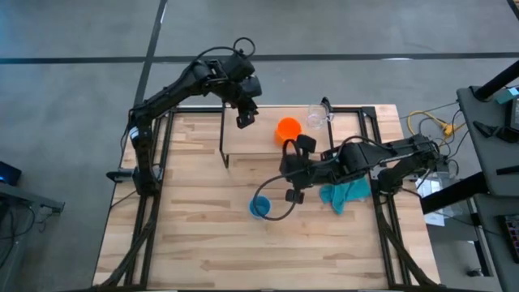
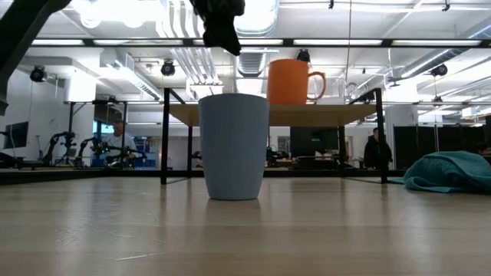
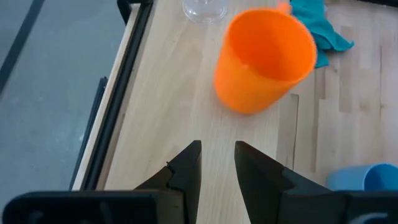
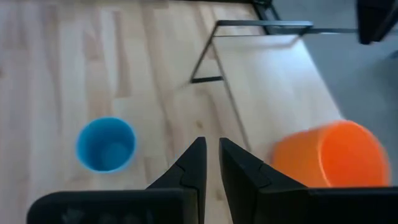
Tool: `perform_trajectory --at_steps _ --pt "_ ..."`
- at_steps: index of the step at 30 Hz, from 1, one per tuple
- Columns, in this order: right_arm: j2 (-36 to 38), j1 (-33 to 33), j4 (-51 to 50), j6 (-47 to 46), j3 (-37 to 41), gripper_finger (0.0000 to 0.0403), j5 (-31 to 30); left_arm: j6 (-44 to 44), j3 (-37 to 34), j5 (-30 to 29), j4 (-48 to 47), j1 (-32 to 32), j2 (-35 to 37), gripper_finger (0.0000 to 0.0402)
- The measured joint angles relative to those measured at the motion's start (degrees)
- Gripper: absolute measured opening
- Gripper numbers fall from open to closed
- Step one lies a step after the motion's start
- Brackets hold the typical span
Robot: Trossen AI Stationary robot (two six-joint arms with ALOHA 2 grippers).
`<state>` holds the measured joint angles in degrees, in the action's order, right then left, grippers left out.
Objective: Stack small to large cups/mugs on shelf
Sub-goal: Put the blue mug on the shelf
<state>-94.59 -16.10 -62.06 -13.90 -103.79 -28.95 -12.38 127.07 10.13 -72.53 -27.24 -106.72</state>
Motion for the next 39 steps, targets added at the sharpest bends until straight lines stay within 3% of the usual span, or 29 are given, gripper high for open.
perform_trajectory --at_steps 4,10,12,20,30,39 --pt "0.0 0.0 -1.8 0.0 0.0 0.0038 -4.3 0.0 0.0 0.0 0.0 0.0 0.0 0.0083" --pt "0.0 1.4 -8.6 0.3 0.0 0.0038 -16.1 0.1 0.3 0.0 -0.5 0.1 1.0 0.0083" --pt "0.0 2.9 -9.9 0.4 0.0 0.0038 -14.7 0.1 0.3 0.0 -0.5 0.1 1.7 0.0083" --pt "-0.1 7.6 -9.7 0.4 0.0 0.0038 1.1 3.0 0.2 2.0 -1.8 1.3 6.8 0.0083" --pt "-0.1 8.2 -6.8 4.5 0.0 0.0038 1.9 6.1 0.1 4.5 -8.0 7.4 14.1 0.0083" --pt "-0.2 8.2 0.2 3.8 0.0 0.0038 2.7 11.2 -1.8 4.6 -13.6 18.4 14.5 0.0083"
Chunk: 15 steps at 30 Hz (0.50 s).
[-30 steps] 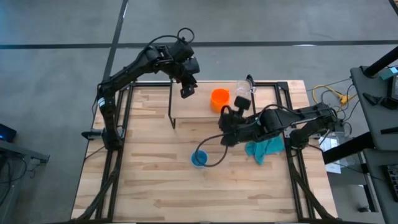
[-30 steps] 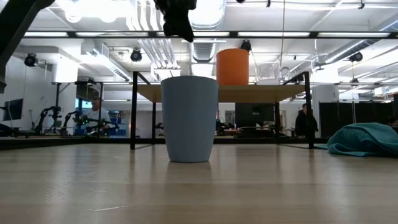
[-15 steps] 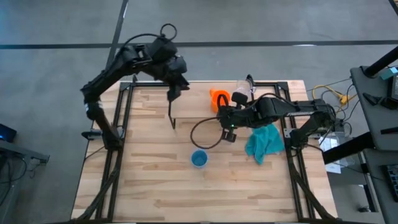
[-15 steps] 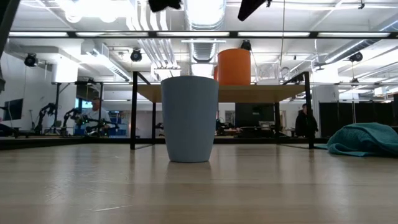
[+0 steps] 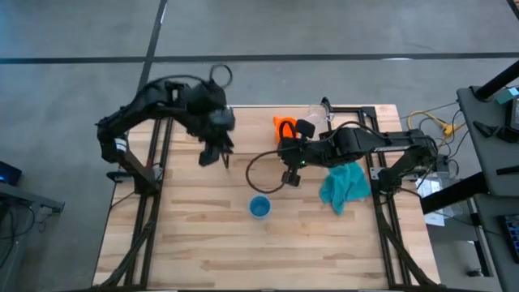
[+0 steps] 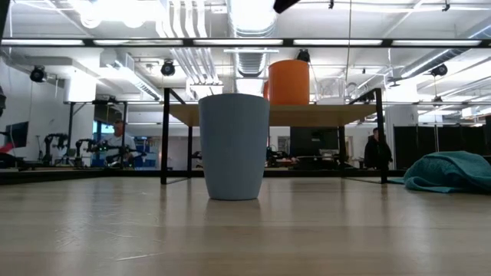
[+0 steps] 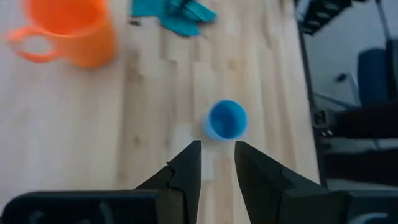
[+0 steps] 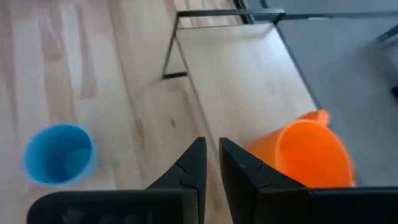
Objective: Stack small to large cups/mugs on shelf
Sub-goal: Put the blue mug on the shelf
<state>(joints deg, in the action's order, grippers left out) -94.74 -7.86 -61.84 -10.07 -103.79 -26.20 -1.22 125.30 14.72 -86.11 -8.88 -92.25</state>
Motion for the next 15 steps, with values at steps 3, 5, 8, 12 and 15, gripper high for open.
perform_trajectory --at_steps 3,5,8,12,15 --pt "0.0 0.5 0.4 -2.2 0.0 0.0038 8.6 1.2 -2.1 0.0 0.2 3.3 -0.5 0.0083" --pt "-0.1 1.2 0.4 -2.8 0.0 0.0038 16.6 1.3 -4.3 -0.2 0.1 5.1 -0.8 0.0083" --pt "-0.1 1.1 0.4 -6.3 0.0 0.0038 18.6 2.5 -8.4 -0.8 0.9 7.0 -1.1 0.0083" --pt "-0.1 0.6 0.5 -8.2 0.1 0.0038 18.1 4.0 -15.9 -0.9 6.9 9.1 -1.1 0.0083" --pt "-0.1 0.2 0.4 -9.3 0.1 0.0038 18.1 4.5 -21.7 -0.8 12.6 10.2 -1.1 0.0083"
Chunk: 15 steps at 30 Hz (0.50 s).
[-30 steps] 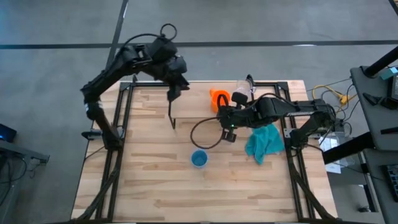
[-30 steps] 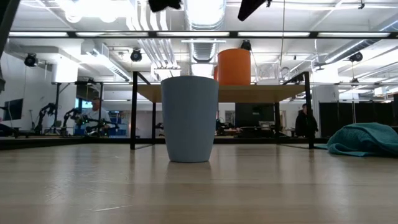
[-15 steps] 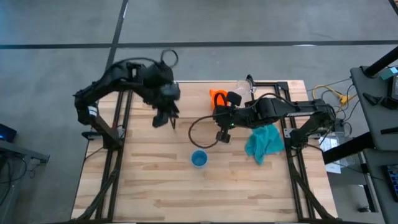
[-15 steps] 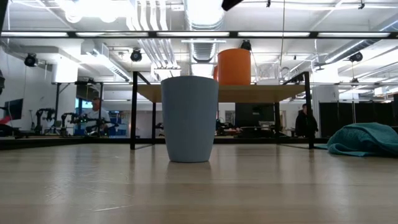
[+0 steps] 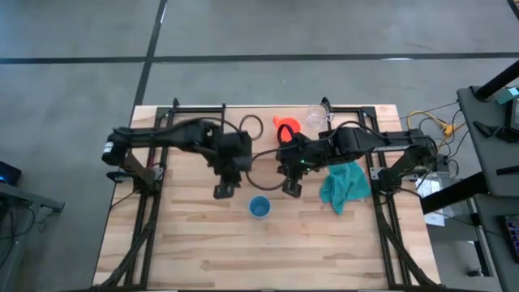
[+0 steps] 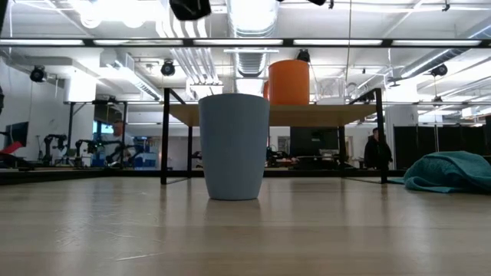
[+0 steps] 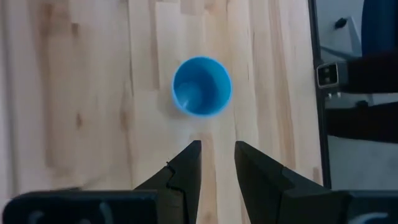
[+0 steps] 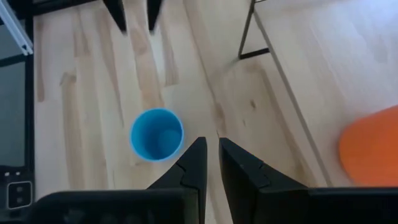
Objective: Stack small to large cups/mugs on shelf
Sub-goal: Put the blue mug on the shelf
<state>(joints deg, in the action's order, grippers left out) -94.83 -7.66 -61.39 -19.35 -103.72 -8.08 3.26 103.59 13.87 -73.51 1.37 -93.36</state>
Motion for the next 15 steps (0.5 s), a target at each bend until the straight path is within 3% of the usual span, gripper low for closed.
perform_trajectory --at_steps 8,15 --pt "0.3 -1.0 -0.3 -0.2 -0.1 0.0038 0.1 5.8 -11.0 0.7 17.4 0.9 -0.1 0.0083" --pt "2.5 -2.4 -4.7 -0.1 -2.1 0.0038 0.1 8.4 -15.5 0.7 21.1 0.9 0.0 0.0083"
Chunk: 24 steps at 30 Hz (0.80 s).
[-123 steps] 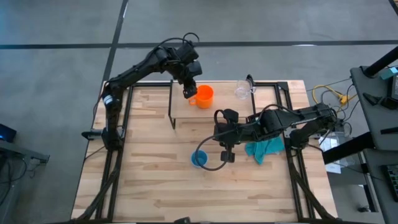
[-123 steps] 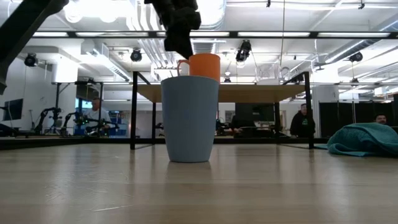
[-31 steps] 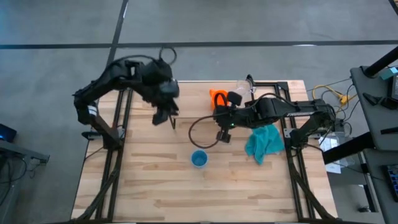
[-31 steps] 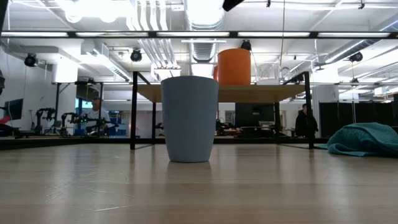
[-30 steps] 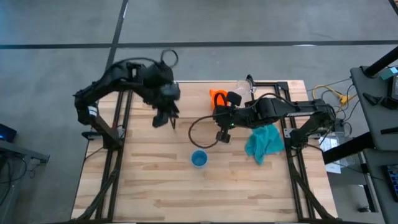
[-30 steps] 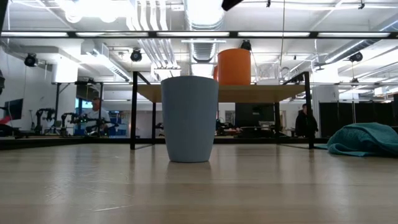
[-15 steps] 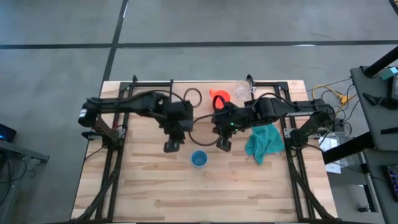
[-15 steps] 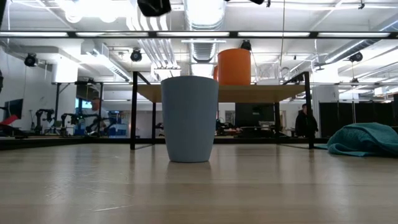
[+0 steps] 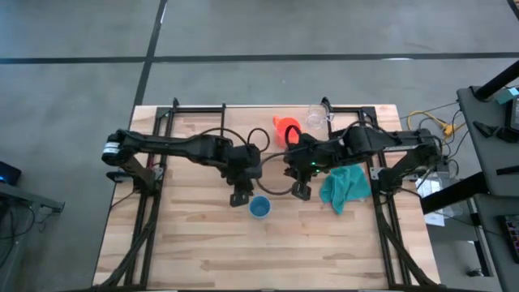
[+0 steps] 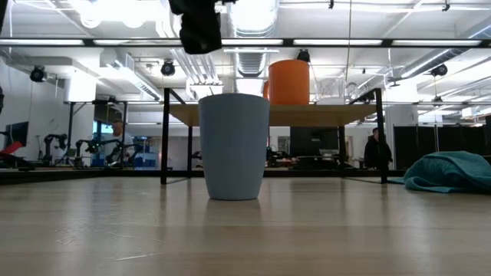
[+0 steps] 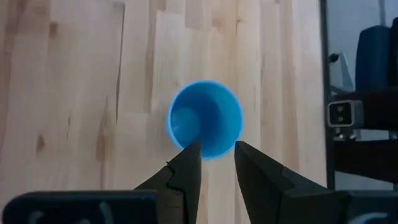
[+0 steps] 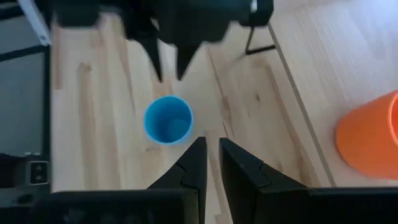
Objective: Stack small to large cups/mugs on shelf
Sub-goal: Put the blue mug on the shelf
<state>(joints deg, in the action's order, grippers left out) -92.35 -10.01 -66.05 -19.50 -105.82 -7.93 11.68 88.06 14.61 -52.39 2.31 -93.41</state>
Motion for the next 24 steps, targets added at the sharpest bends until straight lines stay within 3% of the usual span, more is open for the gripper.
perform_trajectory --at_steps 9,24 --pt "6.1 -5.4 1.0 2.8 -1.3 0.0038 -5.2 0.1 -0.6 -0.3 3.7 0.0 -2.2 0.0083" --pt "14.2 -13.8 3.8 2.1 5.5 0.0038 -16.5 2.0 -0.5 0.0 5.3 0.0 -9.9 0.0083"
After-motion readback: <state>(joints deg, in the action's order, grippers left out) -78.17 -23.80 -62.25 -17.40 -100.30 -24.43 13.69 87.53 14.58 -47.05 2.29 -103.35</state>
